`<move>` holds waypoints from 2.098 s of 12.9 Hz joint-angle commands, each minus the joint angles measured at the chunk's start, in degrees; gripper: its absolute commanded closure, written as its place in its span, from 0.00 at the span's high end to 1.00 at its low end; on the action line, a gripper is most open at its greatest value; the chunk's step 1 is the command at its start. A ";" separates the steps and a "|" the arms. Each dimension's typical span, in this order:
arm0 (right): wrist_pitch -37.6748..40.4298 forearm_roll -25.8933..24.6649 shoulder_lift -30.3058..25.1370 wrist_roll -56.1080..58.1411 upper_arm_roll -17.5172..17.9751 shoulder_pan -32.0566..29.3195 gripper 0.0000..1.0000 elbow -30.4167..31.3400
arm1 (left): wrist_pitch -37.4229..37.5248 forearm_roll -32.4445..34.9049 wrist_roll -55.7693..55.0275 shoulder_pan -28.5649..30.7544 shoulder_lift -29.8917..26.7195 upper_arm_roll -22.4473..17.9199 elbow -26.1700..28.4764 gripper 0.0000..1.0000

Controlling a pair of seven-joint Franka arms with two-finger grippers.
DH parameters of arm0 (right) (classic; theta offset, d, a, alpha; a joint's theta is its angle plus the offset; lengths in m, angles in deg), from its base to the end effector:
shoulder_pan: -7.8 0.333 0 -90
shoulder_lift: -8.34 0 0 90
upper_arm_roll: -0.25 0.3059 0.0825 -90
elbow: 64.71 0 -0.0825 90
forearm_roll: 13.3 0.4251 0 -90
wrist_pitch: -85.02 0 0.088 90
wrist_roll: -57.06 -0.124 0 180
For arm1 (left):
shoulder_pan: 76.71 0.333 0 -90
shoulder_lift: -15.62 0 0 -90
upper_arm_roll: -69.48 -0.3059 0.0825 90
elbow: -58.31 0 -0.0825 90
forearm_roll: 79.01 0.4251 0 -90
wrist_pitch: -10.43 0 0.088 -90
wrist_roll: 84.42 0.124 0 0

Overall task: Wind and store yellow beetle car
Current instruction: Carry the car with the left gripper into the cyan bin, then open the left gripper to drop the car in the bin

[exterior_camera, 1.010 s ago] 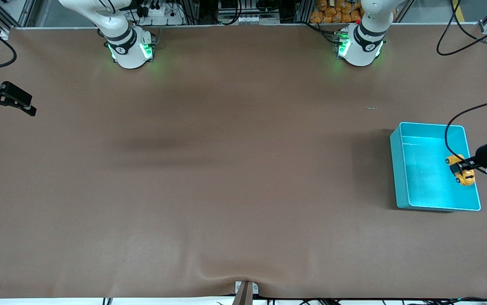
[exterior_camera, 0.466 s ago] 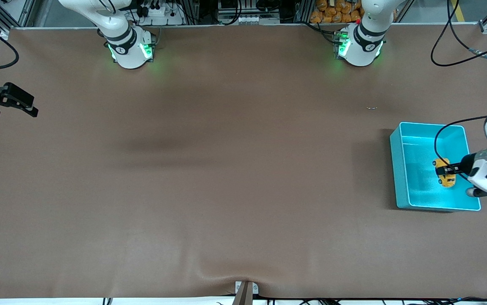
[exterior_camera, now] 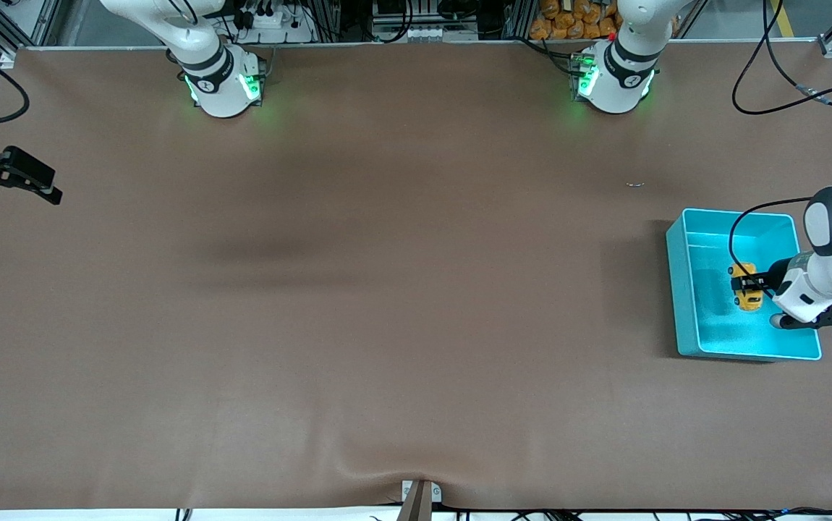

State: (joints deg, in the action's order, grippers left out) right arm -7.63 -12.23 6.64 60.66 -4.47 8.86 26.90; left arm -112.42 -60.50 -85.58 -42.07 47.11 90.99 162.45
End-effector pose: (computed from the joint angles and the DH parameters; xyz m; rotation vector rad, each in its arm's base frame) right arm 0.5911 -0.0362 0.6047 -3.1226 0.0023 -0.0765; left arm 0.6292 0.1703 0.1860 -3.0873 -0.1275 0.2718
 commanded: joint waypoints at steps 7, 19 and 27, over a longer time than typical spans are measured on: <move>-0.08 -0.63 0.83 0.00 0.42 -1.50 1.00 -0.72 | -6.09 4.43 -0.33 0.25 1.99 0.29 1.42 0.00; 1.51 -0.45 0.12 0.18 0.77 -0.98 1.00 -1.43 | -3.98 3.64 0.20 0.61 -9.62 2.83 5.20 0.00; 1.51 -0.36 0.30 0.18 0.86 -0.19 1.00 -1.43 | -10.13 3.73 -0.24 0.87 0.66 2.66 4.06 0.00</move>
State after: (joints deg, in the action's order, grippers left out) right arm -6.75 -12.36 7.22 60.69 -3.61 8.22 25.86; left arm -121.62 -57.56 -85.52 -41.72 46.56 93.21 167.76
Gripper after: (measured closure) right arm 0.000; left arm 0.529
